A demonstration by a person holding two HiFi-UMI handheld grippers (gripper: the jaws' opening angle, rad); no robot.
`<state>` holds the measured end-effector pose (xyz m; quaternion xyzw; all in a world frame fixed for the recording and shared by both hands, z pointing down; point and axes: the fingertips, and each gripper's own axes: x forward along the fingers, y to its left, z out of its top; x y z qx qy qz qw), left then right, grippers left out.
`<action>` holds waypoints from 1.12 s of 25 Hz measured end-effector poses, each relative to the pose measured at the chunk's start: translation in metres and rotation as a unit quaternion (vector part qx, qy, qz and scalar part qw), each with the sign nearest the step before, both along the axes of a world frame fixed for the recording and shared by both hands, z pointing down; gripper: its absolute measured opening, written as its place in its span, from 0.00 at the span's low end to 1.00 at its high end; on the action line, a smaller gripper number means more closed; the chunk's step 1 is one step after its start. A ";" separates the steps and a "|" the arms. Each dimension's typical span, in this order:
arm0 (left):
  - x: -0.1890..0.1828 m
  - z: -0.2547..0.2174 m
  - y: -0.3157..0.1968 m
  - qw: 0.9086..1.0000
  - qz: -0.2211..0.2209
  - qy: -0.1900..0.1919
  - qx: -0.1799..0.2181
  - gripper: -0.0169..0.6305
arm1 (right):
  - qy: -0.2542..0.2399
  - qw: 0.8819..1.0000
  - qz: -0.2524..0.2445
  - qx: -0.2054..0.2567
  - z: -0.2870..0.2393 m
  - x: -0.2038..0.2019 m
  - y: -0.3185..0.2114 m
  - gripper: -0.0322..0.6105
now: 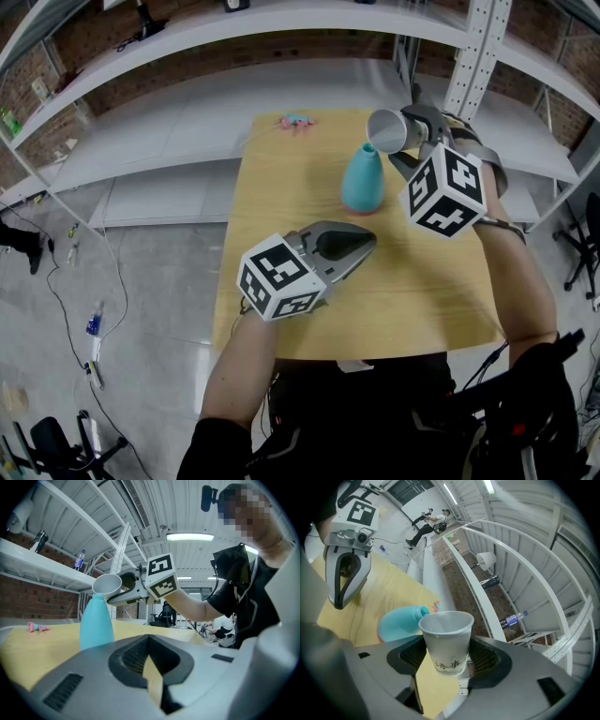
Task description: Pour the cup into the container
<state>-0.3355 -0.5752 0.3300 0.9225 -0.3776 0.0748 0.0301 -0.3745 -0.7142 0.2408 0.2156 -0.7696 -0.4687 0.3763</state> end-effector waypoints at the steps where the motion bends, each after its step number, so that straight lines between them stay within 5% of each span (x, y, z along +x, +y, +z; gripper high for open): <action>1: 0.000 0.000 0.000 1.000 0.000 0.000 0.000 0.03 | 0.002 1.000 0.000 0.003 0.000 -0.001 0.000 0.50; 28: 0.000 0.000 0.000 1.000 0.001 -0.001 -0.001 0.03 | -0.003 1.000 0.007 0.001 0.000 0.000 -0.003 0.50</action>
